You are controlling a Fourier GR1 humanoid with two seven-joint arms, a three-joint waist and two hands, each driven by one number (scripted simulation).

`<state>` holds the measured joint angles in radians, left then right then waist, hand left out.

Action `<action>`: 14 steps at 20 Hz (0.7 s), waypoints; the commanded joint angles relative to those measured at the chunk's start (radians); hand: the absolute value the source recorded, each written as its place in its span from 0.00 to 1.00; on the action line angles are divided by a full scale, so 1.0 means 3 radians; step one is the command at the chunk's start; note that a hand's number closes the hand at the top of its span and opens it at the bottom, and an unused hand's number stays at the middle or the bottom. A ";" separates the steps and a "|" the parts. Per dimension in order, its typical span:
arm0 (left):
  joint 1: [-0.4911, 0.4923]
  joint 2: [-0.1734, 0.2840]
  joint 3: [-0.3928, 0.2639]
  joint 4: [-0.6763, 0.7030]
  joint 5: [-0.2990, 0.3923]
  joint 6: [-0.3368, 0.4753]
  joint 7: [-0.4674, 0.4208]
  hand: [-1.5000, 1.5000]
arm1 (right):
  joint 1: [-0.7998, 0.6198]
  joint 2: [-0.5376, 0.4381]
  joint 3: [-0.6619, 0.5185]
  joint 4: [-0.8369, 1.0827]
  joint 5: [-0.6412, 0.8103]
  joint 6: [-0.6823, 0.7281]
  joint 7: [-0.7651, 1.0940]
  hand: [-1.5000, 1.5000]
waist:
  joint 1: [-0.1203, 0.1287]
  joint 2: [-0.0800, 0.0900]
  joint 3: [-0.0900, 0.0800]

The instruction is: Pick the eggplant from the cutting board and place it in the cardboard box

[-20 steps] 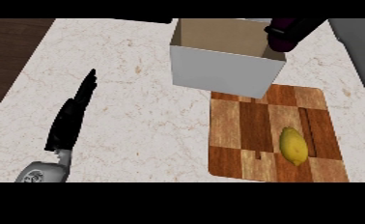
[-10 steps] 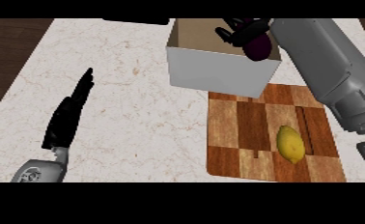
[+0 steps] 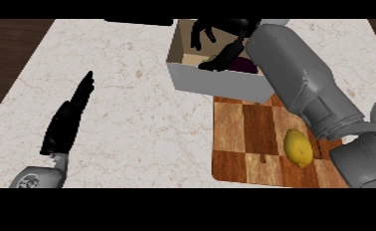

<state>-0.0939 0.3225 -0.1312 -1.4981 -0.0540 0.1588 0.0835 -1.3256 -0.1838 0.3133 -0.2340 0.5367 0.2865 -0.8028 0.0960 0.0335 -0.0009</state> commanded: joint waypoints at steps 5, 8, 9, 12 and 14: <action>-0.0062 -0.0037 0.0024 0.0038 0.0005 -0.0022 -0.0019 0.50 | -0.0177 0.0259 -0.0303 0.0337 -0.0250 0.0235 -0.0073 0.00 | -0.0003 0.0015 0.0003; -0.0046 -0.0016 0.0024 0.0030 -0.0007 -0.0034 0.0001 0.50 | -0.0121 0.0240 -0.0670 0.0421 -0.0602 0.0205 0.0033 0.00 | 0.0003 0.0028 0.0006; 0.0050 -0.0102 -0.0015 0.0009 -0.0062 0.0071 -0.0071 0.50 | -0.0129 0.0127 -0.0748 0.0441 -0.0681 0.0362 0.0004 0.00 | -0.0028 0.0005 0.0005; -0.0048 -0.0105 -0.0047 0.0012 -0.0100 0.0063 -0.0011 0.50 | -0.0212 0.0124 -0.1027 0.0525 -0.0953 0.0447 0.0181 0.00 | 0.0025 0.0041 0.0006; -0.0085 -0.0135 -0.0045 0.0047 -0.0079 0.0053 -0.0027 0.50 | -0.0259 -0.0037 -0.1164 0.0577 -0.1090 0.0668 0.0247 0.00 | 0.0036 0.0069 0.0006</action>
<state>-0.0964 0.2935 -0.1413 -1.4935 -0.0740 0.1717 0.0732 -1.3805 -0.1603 0.0516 -0.0934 0.2953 0.3864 -0.7363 0.1007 0.0442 0.0008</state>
